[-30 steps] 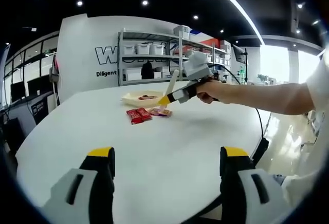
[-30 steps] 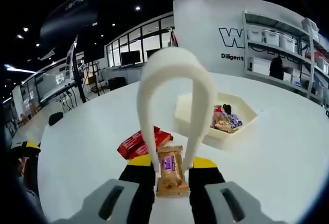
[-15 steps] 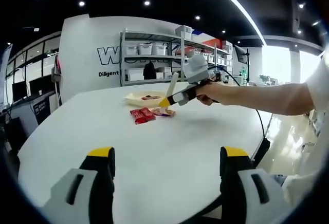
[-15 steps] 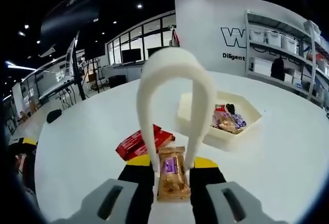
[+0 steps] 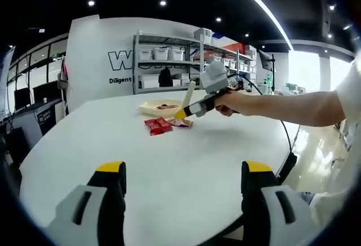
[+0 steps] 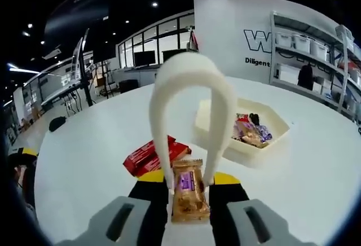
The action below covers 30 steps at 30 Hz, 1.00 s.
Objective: Place the target food into the container with the food tongs after gripping and lifting it, then release it inside without dropping or visibly crushing the food.
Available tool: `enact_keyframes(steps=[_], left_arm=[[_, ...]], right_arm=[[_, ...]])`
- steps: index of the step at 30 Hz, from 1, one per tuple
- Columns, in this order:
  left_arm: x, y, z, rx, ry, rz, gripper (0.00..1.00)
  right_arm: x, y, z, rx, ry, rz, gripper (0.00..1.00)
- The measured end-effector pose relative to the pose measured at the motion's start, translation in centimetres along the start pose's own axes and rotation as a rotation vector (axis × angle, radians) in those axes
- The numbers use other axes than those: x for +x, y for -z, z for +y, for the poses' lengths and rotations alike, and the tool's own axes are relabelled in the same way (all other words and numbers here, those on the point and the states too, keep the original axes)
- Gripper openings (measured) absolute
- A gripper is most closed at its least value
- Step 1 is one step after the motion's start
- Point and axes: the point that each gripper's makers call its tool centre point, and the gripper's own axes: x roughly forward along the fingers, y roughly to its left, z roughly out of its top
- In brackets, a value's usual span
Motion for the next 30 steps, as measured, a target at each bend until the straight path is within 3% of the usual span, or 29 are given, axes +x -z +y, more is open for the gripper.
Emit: enact_keyframes(steps=[8,21,30], left_arm=[[-0.01,0.06,0.11,0.0,-0.002,0.001,0.82],[-0.01,-0.09,0.16,0.001,0.0,-0.002,0.82],[-0.29,-0.18,0.36,0.0,-0.006,-0.005,0.82]], right_arm=[[0.3,0.01,-0.15,-0.003,0.001,0.009,0.2],[0.04,0.31,-0.42,0.073,-0.006,0.044,0.12],[-0.01,0.14,-0.52,0.097,-0.021,0.051,0.12]])
